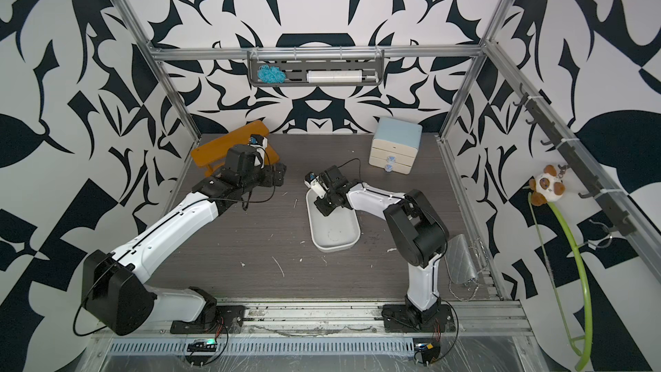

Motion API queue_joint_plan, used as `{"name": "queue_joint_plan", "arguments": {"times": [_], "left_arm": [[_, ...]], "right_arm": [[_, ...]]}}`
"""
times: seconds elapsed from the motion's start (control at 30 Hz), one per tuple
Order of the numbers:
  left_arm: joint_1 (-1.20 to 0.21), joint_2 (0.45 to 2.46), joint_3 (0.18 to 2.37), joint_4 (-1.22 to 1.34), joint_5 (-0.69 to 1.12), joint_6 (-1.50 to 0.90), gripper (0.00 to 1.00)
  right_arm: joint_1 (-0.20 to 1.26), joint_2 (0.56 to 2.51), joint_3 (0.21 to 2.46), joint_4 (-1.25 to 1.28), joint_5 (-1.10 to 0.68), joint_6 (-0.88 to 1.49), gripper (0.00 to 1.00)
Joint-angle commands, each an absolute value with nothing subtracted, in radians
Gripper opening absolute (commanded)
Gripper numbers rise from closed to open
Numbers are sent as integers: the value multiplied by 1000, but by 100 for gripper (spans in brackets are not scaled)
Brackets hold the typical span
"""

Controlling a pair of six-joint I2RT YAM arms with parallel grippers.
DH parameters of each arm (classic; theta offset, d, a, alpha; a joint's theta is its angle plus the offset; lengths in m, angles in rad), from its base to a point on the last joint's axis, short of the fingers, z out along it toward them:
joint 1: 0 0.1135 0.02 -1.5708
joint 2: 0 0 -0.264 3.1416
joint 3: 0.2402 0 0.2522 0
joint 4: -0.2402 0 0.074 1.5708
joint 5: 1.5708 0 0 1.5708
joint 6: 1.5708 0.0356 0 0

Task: Take out the screws from the storage box
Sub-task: Pick up the screw from the storage box, then place the screw at the center of the board.

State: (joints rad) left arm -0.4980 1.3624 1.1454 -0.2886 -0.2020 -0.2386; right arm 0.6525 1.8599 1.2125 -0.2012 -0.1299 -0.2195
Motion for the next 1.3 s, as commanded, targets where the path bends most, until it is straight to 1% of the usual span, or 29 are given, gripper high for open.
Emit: {"name": "queue_joint_plan", "arguments": {"times": [0.0,0.13,0.2,0.3,0.37,0.43,0.57,0.63,0.83,0.87,0.93,1.0,1.03,1.07,1.1,1.17,1.23,1.27], "left_arm": [[-497,1344,1147,-282,-195,-233,99],[-497,1339,1142,-279,-186,-237,99],[-497,1335,1137,-272,-158,-251,99],[-496,1320,1120,-251,-116,-273,99],[-495,1305,1111,-245,-115,-277,99],[-492,1291,1105,-251,-126,-275,99],[-475,1248,1084,-265,-140,-275,99],[-469,1224,1068,-261,-144,-274,99],[-451,1179,1042,-270,-183,-267,99],[-450,1170,1034,-266,-192,-268,99],[-447,1155,1018,-251,-214,-268,99],[-441,1133,991,-218,-250,-263,99],[-439,1122,974,-199,-269,-255,99],[-439,1106,952,-177,-306,-251,99],[-436,1090,935,-164,-352,-257,99],[-433,1053,910,-149,-422,-247,99],[-433,1008,854,-105,-398,-147,99],[-433,985,819,-60,-421,-114,99]], "right_arm": [[632,1766,1182,-111,-123,-185,0],[544,1655,1095,-31,-112,-102,0],[457,1586,1018,41,-91,-39,0],[331,1535,926,116,-79,46,0],[278,1548,899,145,-61,72,0],[245,1602,899,161,-53,88,0],[206,1775,1003,92,-66,102,0],[195,1827,1058,43,-71,104,0],[192,1787,1015,55,-21,107,0],[193,1787,1025,31,-16,104,2],[194,1786,1033,15,-13,101,16],[194,1773,1017,30,-15,99,24],[194,1762,1009,39,-19,99,31],[193,1746,998,49,-20,97,63],[193,1727,985,63,-19,97,100],[193,1674,949,110,-20,92,100],[189,1580,878,198,0,98,100],[187,1534,840,245,26,99,100]]}}
